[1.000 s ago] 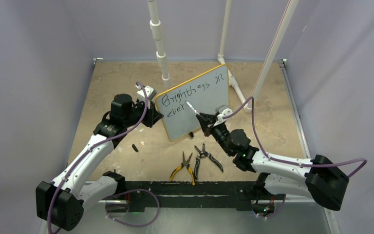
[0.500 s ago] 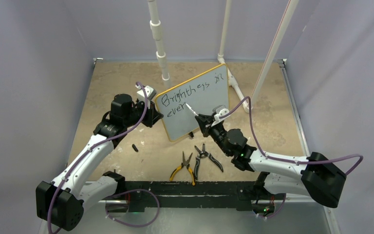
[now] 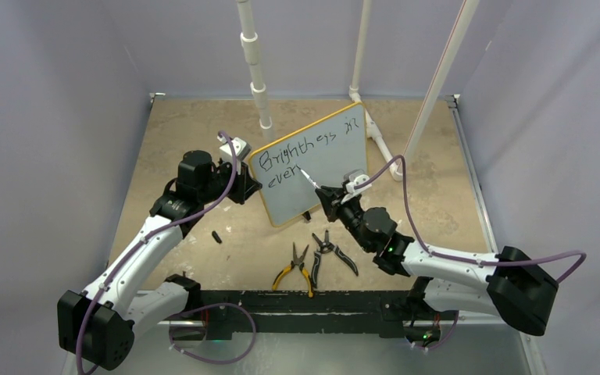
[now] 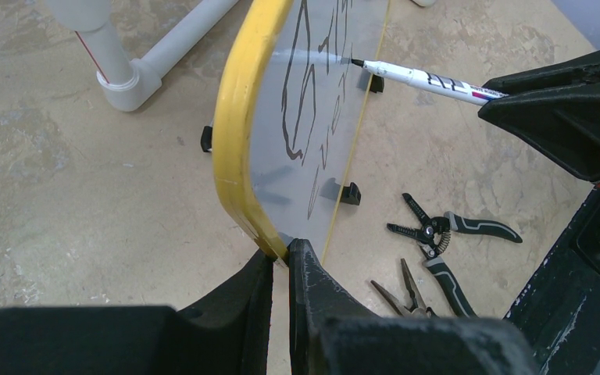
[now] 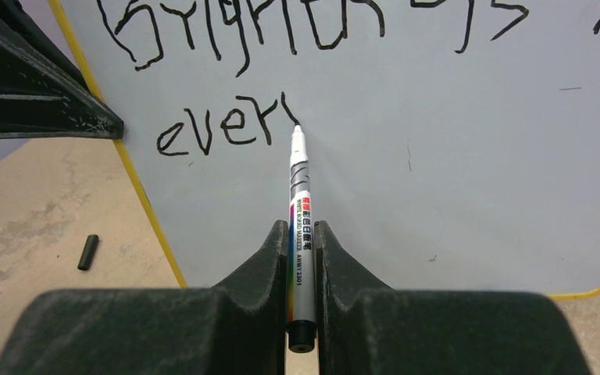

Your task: Write a sentence on the whiteboard

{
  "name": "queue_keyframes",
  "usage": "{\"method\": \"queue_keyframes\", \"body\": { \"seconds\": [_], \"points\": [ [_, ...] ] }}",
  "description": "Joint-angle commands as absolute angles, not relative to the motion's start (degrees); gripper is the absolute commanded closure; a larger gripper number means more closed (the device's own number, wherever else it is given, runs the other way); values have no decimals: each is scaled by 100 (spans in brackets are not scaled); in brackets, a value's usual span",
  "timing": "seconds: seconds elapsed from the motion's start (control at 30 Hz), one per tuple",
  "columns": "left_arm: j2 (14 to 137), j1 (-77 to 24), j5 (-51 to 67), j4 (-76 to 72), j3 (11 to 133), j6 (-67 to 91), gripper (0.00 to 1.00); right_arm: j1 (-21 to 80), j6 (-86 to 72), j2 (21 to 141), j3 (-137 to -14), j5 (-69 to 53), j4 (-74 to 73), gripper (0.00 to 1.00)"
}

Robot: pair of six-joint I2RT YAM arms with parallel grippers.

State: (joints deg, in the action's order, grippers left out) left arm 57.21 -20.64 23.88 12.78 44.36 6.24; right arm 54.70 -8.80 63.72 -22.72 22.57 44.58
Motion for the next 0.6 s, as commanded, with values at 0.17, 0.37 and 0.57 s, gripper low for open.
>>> {"method": "queue_keyframes", "body": {
  "seconds": [0.17,0.37,0.57],
  "points": [
    [5625,-2057,2479,1160,4421,501,100,5440,-958,6205,-2176,2553,4404,100],
    [5625,-2057,2470,1160,4419,502,100,5440,-815,5931,-2093,2484,4590,100],
    [5625,-2057,2461,1162,4420,502,100,5440,-568,6011,-2162,2345,4775,100]
  ]
}}
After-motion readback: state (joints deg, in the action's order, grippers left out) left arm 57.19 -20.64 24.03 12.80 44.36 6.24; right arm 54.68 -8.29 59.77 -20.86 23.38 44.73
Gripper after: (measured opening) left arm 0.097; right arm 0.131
